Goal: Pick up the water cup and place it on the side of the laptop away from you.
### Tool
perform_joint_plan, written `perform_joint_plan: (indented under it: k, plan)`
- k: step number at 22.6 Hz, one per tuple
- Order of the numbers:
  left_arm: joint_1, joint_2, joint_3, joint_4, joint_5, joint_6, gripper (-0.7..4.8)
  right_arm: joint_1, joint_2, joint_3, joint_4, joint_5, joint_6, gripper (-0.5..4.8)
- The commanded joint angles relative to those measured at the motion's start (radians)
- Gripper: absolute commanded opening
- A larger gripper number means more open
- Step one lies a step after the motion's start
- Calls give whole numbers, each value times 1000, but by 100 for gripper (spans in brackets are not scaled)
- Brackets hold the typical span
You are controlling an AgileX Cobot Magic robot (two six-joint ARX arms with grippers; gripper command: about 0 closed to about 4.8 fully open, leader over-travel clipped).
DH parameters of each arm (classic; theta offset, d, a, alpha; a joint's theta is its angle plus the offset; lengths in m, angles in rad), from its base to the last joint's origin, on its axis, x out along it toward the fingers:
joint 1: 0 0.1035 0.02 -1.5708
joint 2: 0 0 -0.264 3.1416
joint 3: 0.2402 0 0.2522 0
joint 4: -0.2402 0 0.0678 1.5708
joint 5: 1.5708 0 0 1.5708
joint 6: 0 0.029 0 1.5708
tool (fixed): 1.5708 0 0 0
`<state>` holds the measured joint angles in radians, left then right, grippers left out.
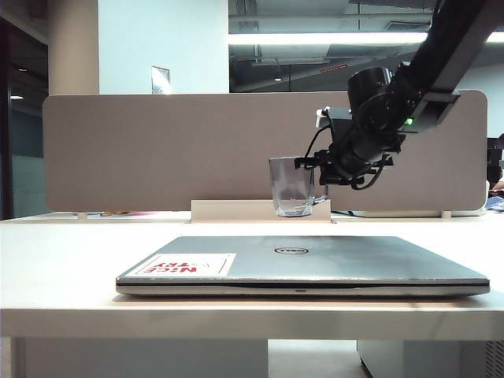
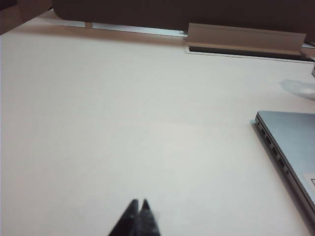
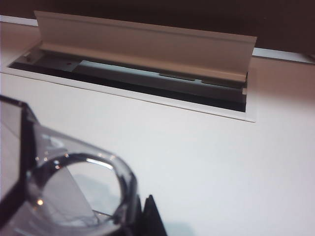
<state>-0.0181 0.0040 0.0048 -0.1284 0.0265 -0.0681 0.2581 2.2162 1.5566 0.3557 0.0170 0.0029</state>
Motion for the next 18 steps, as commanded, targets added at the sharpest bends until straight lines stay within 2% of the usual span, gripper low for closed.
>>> perform_joint_plan:
  k: [1, 7, 18]
  plan:
    - [-1, 0, 3, 6, 4, 0, -5, 1, 21, 23, 42, -21, 1, -1]
    - [-1, 0, 3, 6, 4, 0, -5, 2, 53, 56, 39, -61, 1, -1]
    - [-1, 0, 3, 6, 4, 0, -5, 1, 90, 70, 76, -65, 0, -1]
